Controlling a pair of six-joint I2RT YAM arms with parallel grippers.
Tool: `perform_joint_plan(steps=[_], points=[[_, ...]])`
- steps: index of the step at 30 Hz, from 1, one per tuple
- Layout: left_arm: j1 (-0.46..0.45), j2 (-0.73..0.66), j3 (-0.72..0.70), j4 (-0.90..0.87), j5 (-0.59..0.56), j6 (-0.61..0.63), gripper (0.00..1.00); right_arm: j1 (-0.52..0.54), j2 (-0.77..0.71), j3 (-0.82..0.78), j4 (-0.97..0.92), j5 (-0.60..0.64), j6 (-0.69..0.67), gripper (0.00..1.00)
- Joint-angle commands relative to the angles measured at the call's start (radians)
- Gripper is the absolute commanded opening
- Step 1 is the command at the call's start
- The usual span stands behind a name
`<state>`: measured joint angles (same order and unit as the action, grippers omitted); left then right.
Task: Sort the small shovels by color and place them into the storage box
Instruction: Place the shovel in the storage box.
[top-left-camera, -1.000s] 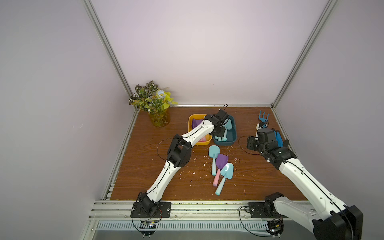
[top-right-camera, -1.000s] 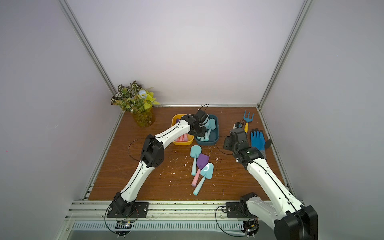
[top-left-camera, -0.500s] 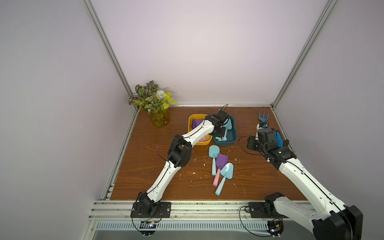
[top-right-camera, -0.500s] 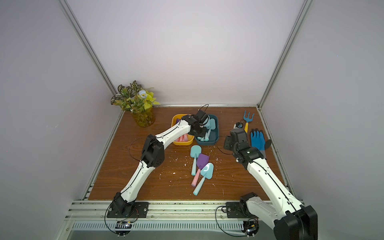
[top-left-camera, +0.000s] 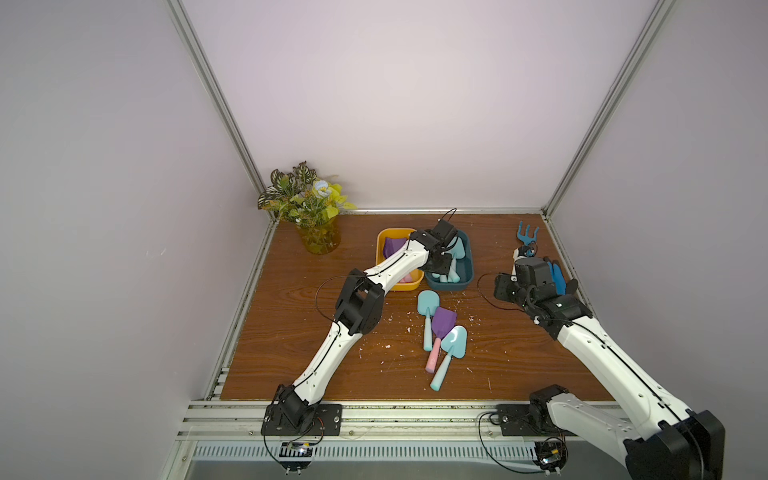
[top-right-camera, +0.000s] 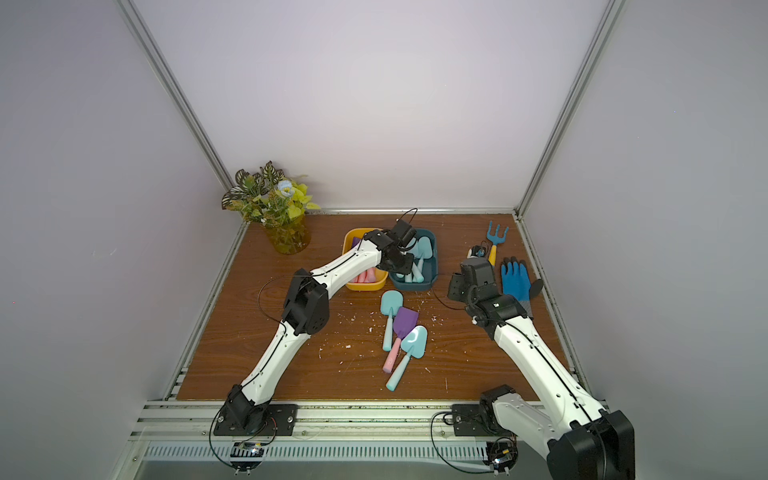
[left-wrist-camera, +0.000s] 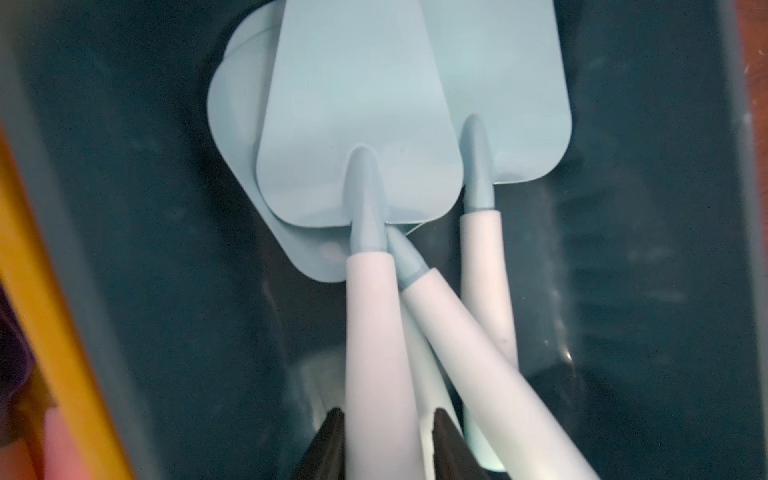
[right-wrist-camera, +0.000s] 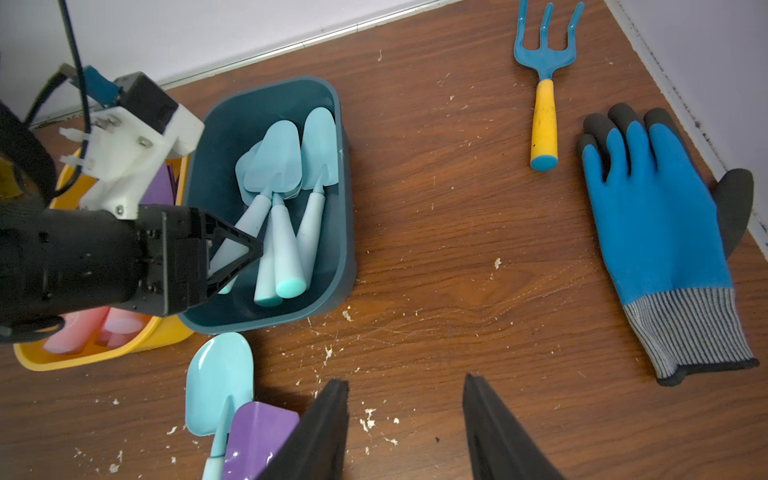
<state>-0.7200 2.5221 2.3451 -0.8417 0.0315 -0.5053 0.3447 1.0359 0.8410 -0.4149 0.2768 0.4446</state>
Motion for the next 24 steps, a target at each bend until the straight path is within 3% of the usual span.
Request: perform_joint_plan(steps=[1,9,18,24], points=[[0.011,0.003,0.017,-0.033,-0.018,0.001,0.41,-0.006,-0.005,0.004,0.021,-0.014,-0.012,0.51],[0.01,-0.068,0.012,-0.032,-0.031,0.012,0.56,-0.009,-0.007,0.011,0.018,-0.015,-0.012,0.51],[-0.03,-0.199,0.053,-0.029,-0.055,0.047,0.58,-0.009,-0.018,0.026,0.0,-0.034,0.005,0.51],[-0.046,-0.363,-0.063,-0.028,-0.14,0.053,0.6,-0.01,-0.034,0.052,-0.034,-0.065,0.018,0.52]])
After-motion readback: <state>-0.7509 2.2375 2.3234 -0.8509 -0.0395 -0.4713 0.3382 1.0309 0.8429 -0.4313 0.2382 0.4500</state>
